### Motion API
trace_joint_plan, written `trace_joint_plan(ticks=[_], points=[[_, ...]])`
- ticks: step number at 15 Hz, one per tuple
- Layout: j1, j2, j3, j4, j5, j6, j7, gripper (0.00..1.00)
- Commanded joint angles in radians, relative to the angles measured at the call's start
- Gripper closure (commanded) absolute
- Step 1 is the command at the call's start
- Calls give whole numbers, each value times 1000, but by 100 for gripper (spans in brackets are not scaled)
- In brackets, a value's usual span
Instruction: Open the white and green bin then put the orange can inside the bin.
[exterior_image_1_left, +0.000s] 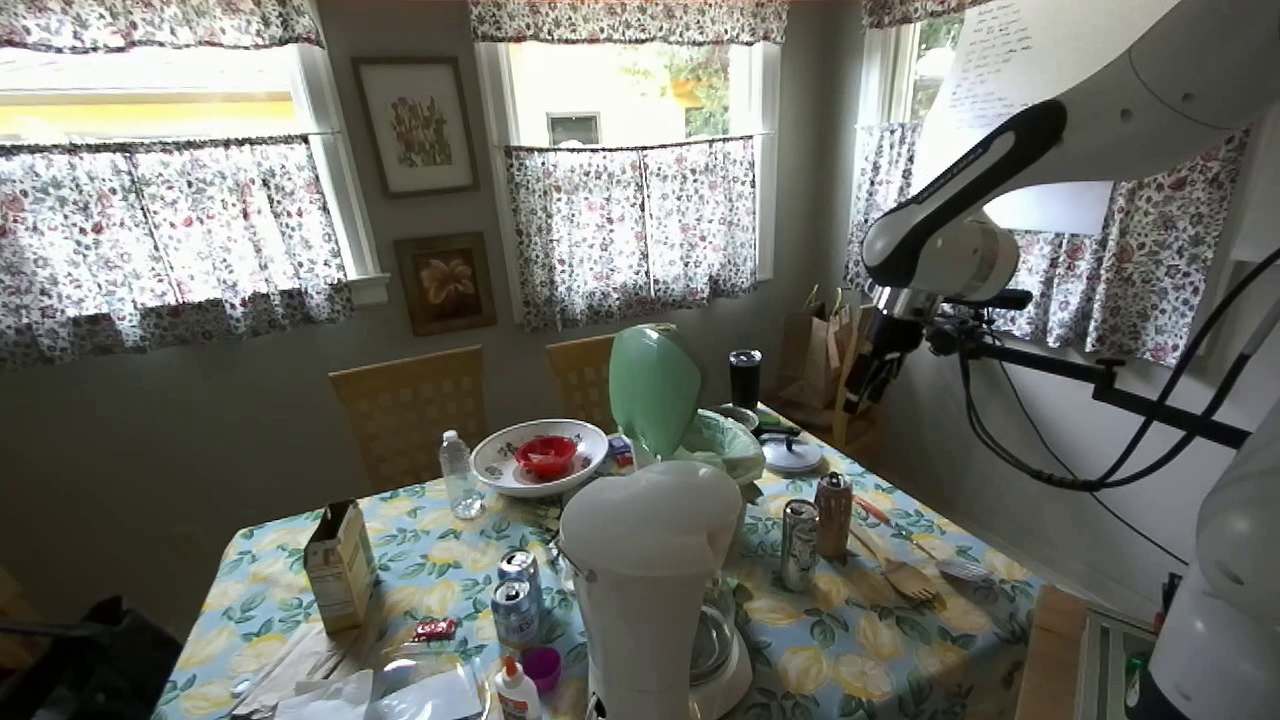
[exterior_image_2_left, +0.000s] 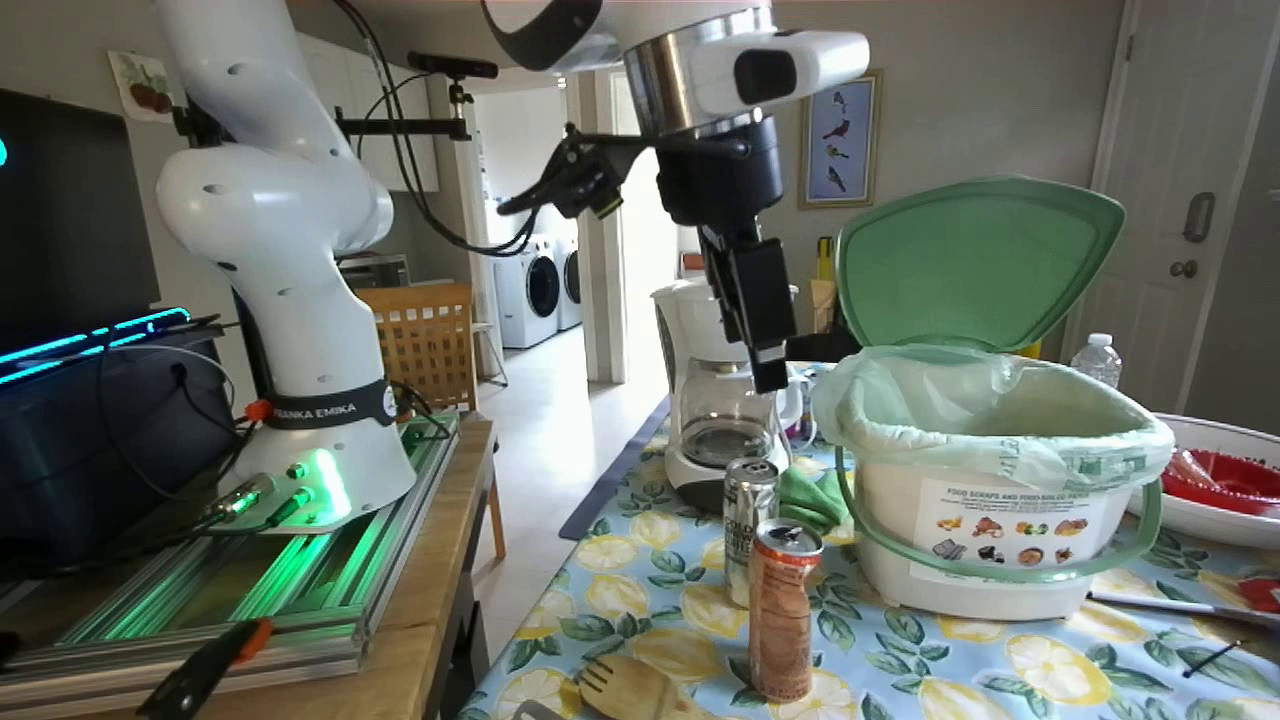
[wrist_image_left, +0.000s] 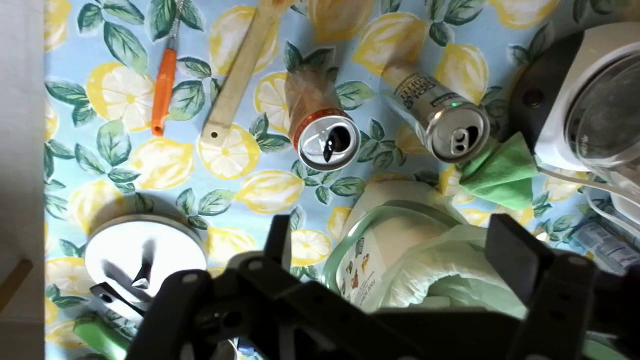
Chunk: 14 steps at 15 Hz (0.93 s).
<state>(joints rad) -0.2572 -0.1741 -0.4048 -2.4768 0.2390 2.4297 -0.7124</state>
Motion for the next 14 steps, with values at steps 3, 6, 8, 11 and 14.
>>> trace_joint_plan(ticks=[3, 6, 8, 11, 14], points=[[17, 124, -15, -6, 142, 117, -179, 0], [7, 201, 15, 25, 251, 102, -294, 0], [-6, 249, 42, 45, 287, 99, -357, 0], [-28, 319, 83, 72, 261, 123, -396, 0], [-52, 379, 121, 96, 232, 161, -413, 0]])
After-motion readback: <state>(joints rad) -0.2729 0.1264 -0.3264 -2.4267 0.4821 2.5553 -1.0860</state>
